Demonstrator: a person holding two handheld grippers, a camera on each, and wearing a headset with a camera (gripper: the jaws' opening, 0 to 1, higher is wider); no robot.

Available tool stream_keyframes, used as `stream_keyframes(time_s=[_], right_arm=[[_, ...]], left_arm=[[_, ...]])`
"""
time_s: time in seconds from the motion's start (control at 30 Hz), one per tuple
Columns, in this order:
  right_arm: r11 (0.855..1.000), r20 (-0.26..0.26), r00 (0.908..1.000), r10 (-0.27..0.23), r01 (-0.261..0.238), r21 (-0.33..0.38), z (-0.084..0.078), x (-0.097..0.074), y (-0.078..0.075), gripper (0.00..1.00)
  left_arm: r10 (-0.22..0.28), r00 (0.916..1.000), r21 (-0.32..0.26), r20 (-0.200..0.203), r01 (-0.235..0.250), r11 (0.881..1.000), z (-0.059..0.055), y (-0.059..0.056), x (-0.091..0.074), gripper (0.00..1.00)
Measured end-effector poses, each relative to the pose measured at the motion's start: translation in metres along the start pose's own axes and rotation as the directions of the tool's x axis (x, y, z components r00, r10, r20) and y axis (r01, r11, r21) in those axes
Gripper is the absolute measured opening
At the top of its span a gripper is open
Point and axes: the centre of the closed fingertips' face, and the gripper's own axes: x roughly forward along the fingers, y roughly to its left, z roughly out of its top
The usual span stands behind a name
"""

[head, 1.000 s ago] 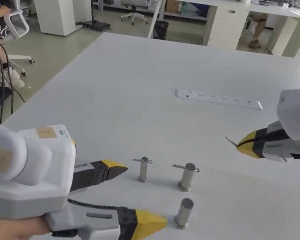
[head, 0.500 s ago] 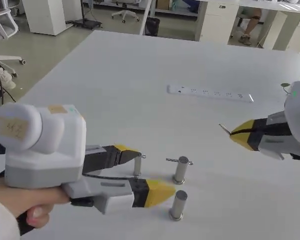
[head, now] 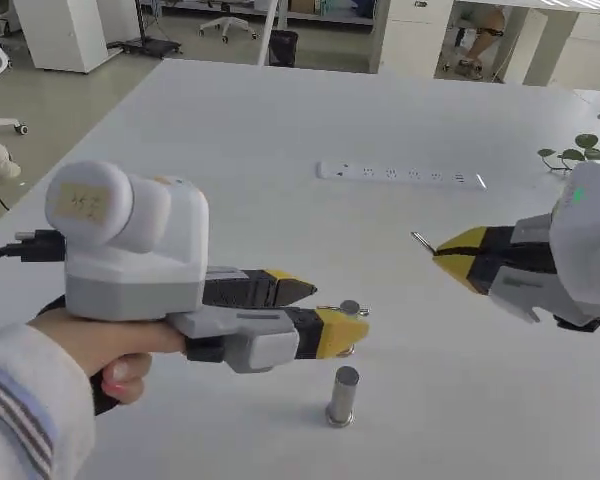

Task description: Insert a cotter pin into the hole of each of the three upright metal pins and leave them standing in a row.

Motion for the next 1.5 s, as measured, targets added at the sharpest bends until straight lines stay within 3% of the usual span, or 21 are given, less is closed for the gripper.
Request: stream_keyframes(time_s=[0.3, 0.77, 0.9, 1.0, 1.5], right_arm=[[0.999, -0.021, 0.9996, -0.017, 0.016, -0.043, 0.004, 0.003, 0.023, 0.0], [0.996, -0.014, 0.9998, -0.014, 0.012, -0.091, 0.018, 0.004, 0.047, 0.0], [0.995, -0.01, 0.9999, -0.005, 0.004, -0.101, 0.02, 0.004, 0.051, 0.0], [0.993, -0.013, 0.9999, -0.003, 0.001, -0.119, 0.02, 0.005, 0.054, 0.0], [0.991, -0.017, 0.9998, 0.008, -0.01, -0.13, 0.022, 0.006, 0.062, 0.0]], left_arm=[[-0.017, 0.9996, -0.034, -0.021, 0.016, 0.999, -0.003, 0.007, 0.009, 0.3], [-0.072, 0.9973, -0.05, -0.014, 0.072, 0.996, -0.001, -0.001, 0.017, 0.24], [-0.087, 0.9962, -0.062, 0.008, 0.087, 0.994, 0.004, -0.005, 0.018, 0.21], [-0.074, 0.9972, -0.037, 0.002, 0.074, 0.997, 0.004, -0.003, 0.019, 0.19], [-0.092, 0.9957, -0.058, -0.01, 0.091, 0.994, -0.001, -0.006, 0.023, 0.11]])
